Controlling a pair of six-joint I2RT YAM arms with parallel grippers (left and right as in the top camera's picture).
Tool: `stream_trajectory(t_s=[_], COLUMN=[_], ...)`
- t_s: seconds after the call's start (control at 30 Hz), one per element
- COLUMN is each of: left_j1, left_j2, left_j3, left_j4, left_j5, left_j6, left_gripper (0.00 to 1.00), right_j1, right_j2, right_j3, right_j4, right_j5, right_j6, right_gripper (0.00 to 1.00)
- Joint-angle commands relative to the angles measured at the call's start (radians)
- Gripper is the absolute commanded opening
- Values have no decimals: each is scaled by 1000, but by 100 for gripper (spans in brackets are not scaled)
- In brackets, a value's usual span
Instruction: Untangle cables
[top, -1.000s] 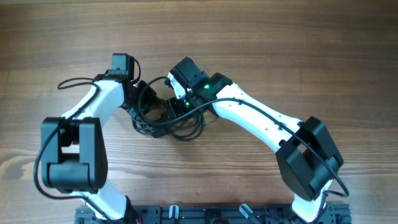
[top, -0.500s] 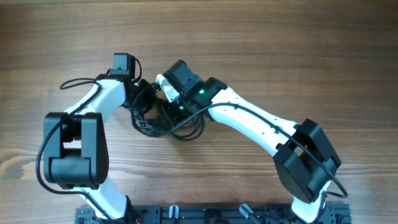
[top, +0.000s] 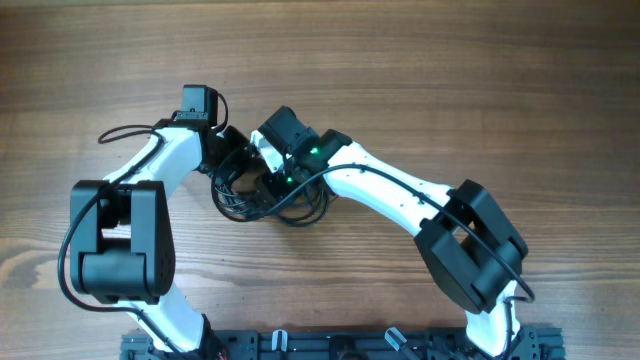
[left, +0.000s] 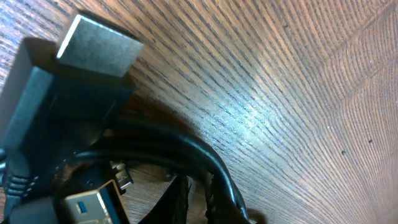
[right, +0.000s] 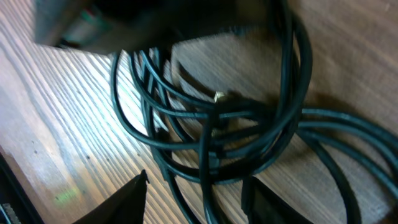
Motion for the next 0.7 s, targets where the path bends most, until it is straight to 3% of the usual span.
stream_trajectory(t_s=[0.0, 0.2, 0.3, 0.37, 0.5, 0.67], left_j1=[0, 0, 0, 0, 0, 0], left_j2=[21, 21, 21, 21, 21, 21], left_j3=[12, 12, 12, 12, 12, 12], left_j4=[4, 4, 4, 5, 13, 23], left_j5=[-5, -5, -5, -5, -5, -7], left_j6=[-2, -2, -2, -3, -3, -3], left_gripper=[13, 13, 13, 13, 13, 12], right_j1=[5, 5, 5, 5, 5, 0], right_j2=[34, 35, 35, 35, 35, 27], right_j3=[-16, -56, -65, -65, -64, -55], right_j4=[-12, -8, -7, -1, 11, 9], right_j5=[12, 13, 12, 12, 8, -55], right_j6=[-14, -13, -13, -13, -13, -14], right_gripper=[48, 45, 39, 34, 5, 4])
